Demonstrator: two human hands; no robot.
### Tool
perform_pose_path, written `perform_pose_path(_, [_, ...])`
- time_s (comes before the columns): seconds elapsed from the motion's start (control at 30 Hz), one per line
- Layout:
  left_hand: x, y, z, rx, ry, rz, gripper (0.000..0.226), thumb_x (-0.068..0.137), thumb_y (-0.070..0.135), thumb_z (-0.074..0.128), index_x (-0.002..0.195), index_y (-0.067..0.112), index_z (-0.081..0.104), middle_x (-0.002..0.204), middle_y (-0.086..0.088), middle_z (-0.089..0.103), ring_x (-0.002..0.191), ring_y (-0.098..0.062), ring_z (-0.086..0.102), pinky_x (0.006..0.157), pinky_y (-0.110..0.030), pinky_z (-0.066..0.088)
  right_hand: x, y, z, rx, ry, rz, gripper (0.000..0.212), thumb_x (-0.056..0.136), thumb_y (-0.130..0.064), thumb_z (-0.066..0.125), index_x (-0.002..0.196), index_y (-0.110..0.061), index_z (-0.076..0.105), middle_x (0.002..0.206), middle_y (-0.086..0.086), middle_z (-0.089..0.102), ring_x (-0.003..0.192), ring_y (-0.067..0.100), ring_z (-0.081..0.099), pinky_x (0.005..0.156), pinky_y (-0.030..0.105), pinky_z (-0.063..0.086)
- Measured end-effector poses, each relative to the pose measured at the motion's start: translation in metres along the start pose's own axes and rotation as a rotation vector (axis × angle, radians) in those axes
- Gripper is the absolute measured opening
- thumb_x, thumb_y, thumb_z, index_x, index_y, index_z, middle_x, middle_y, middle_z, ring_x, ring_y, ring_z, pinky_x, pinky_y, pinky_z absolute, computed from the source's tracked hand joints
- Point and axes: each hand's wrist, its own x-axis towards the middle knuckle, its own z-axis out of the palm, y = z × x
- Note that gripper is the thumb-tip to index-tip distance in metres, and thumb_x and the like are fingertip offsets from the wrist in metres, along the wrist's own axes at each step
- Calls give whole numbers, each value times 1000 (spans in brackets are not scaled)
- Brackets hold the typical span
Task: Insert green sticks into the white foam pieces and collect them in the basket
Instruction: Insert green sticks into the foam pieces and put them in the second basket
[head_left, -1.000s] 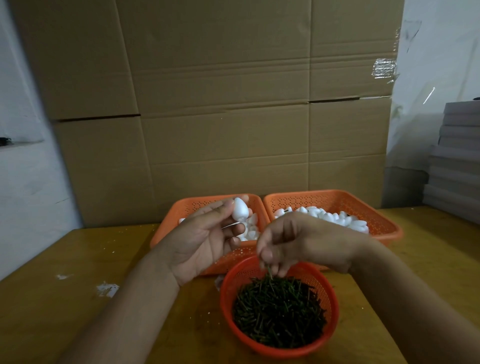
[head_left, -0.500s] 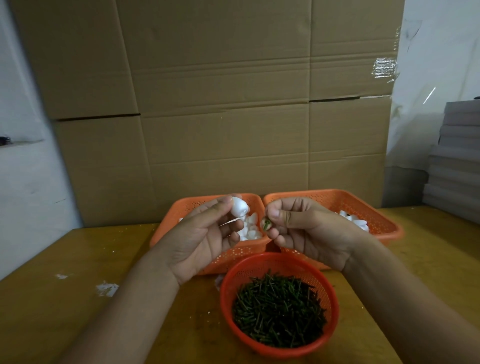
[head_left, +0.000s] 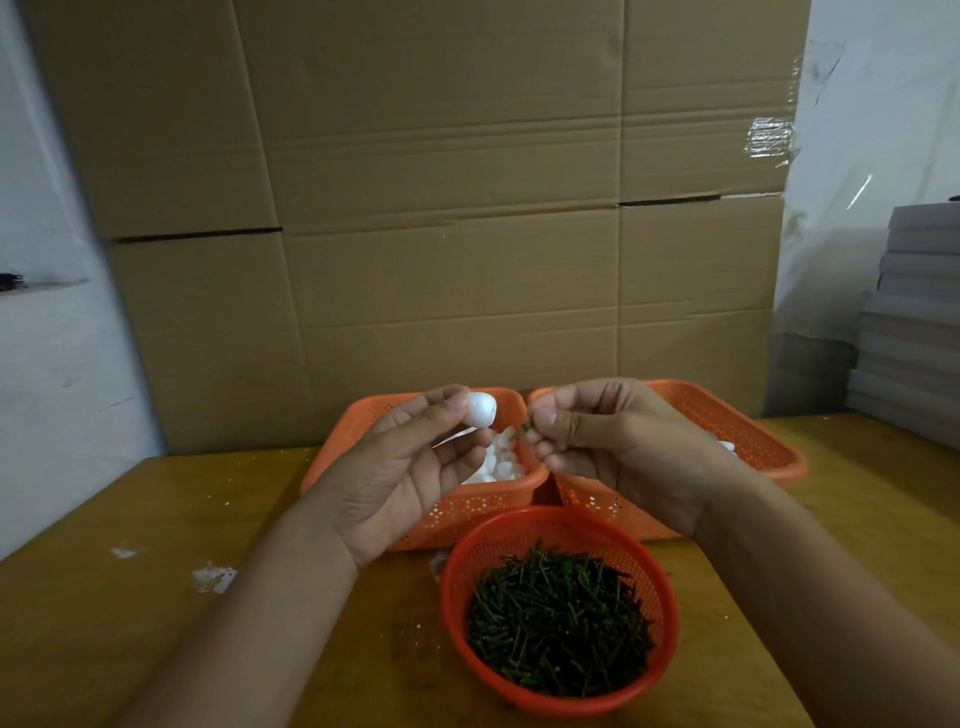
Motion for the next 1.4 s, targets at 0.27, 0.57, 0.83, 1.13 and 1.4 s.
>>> perform_pose_path(0.27, [-4, -1, 3, 39, -16, 8, 28, 67, 6, 81, 96, 10, 79, 113, -22, 72, 109, -32, 71, 79, -26, 59, 4, 12, 12, -92, 312, -234, 9, 94, -1, 61, 93, -1, 70, 76, 11, 73, 66, 14, 68, 64, 22, 58])
perform_pose_path(0.57, [-4, -3, 6, 37, -10, 30, 24, 79, -2, 67, 99, 7, 78, 113, -23, 72, 109, -32, 71, 78, -25, 59, 3, 12, 17, -301, 402, -393, 11, 93, 2, 62, 86, 0, 70, 78, 18, 73, 66, 19, 67, 63, 31, 59])
perform_pose_path(0.83, [-3, -5, 4, 17, 11, 43, 33, 75, -1, 73, 108, 2, 69, 115, -24, 71, 110, -34, 70, 76, -23, 59, 5, 16, 16, -399, 415, -474, 14, 92, -2, 65, 82, -9, 71, 74, 13, 73, 70, 30, 71, 59, 32, 60])
perform_pose_path(1.13, [-5, -7, 11, 42, -16, 55, 33, 77, 3, 75, 109, 2, 69, 117, -23, 71, 112, -34, 69, 78, -23, 58, 9, 23, 14, -532, 433, -494, 12, 90, -11, 70, 81, -18, 73, 70, 2, 71, 68, 20, 68, 59, 36, 58])
perform_pose_path(1.4, [-6, -7, 14, 84, 12, 73, 34, 81, 3, 70, 114, -1, 64, 115, -20, 72, 111, -33, 70, 78, -20, 58, 9, 25, 14, -584, 427, -509, 17, 89, -12, 71, 76, -23, 73, 65, -7, 68, 58, 2, 58, 61, 27, 50])
